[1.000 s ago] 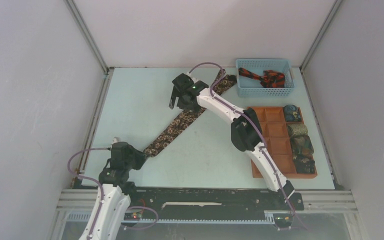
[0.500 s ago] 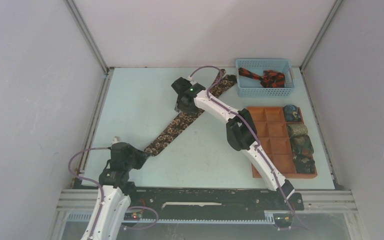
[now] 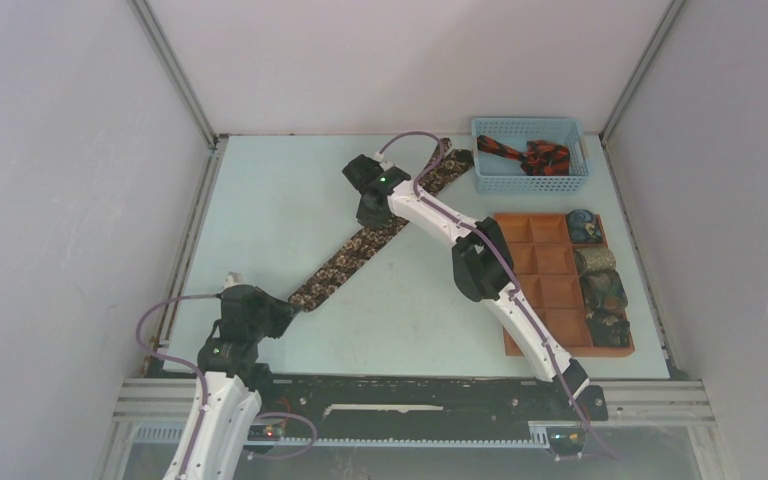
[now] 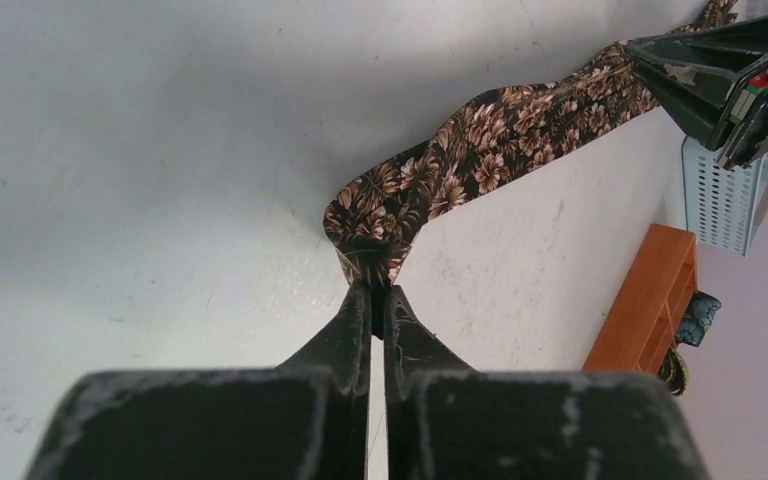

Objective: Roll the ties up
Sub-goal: Flatten out the tie at the center of the board.

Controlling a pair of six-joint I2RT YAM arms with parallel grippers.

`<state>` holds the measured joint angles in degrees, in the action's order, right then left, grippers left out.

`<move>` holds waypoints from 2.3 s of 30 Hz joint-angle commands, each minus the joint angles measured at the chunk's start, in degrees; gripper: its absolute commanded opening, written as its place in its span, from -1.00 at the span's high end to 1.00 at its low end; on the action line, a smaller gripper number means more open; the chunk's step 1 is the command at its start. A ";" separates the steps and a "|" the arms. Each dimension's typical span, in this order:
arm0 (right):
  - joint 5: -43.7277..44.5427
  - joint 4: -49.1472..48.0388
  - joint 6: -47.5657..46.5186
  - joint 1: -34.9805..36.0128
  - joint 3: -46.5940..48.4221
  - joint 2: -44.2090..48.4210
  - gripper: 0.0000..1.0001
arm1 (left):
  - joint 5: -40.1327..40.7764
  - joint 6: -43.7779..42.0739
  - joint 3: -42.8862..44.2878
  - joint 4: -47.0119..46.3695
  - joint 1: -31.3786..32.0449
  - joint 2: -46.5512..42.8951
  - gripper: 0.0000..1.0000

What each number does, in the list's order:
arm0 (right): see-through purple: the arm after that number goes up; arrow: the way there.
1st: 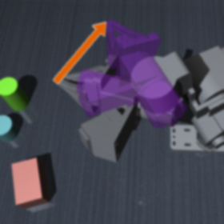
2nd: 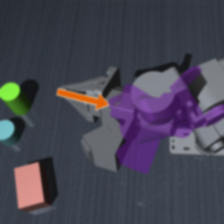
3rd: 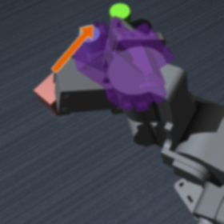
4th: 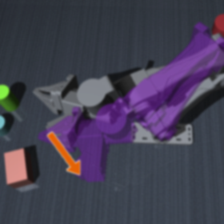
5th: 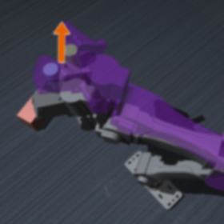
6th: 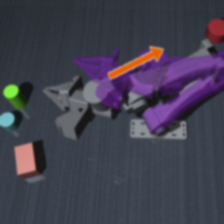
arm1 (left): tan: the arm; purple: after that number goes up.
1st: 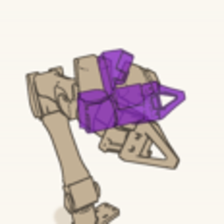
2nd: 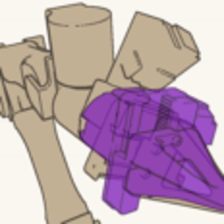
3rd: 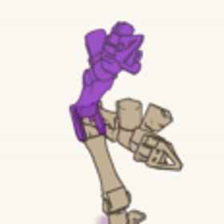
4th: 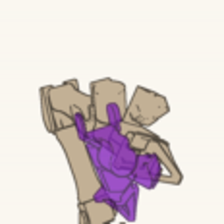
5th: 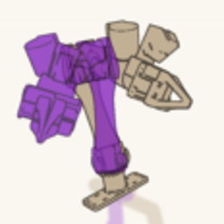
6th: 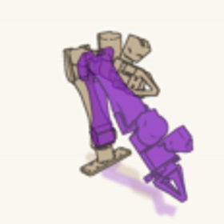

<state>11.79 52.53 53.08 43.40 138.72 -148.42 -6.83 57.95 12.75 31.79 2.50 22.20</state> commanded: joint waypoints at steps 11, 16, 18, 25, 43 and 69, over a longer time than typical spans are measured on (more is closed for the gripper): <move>1.43 3.78 -3.92 -0.73 0.50 5.55 1.00 | -1.34 -1.79 -0.31 -1.98 0.22 -0.93 1.00; 1.93 8.72 -5.36 -0.14 -1.43 7.38 1.00 | -1.17 -1.97 -0.34 -2.11 0.22 -1.12 1.00; 2.70 10.31 -6.05 0.26 -1.69 7.60 1.00 | -1.23 -2.04 -0.29 -2.10 0.22 -1.11 1.00; 5.41 13.19 -7.64 1.27 -2.29 9.22 1.00 | -1.58 -2.14 -0.29 -2.11 0.22 -1.17 1.00; 8.91 15.95 -10.44 1.86 -4.37 14.87 1.00 | -2.21 -1.44 -0.45 -1.80 0.16 -1.62 1.00; -8.63 10.88 -14.41 0.13 -4.89 7.72 0.22 | 4.18 4.94 5.71 14.57 0.19 -7.70 1.00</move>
<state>6.61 67.35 40.36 44.42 132.66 -143.79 -6.68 60.71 15.25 41.98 2.50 15.35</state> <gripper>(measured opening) 0.367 0.015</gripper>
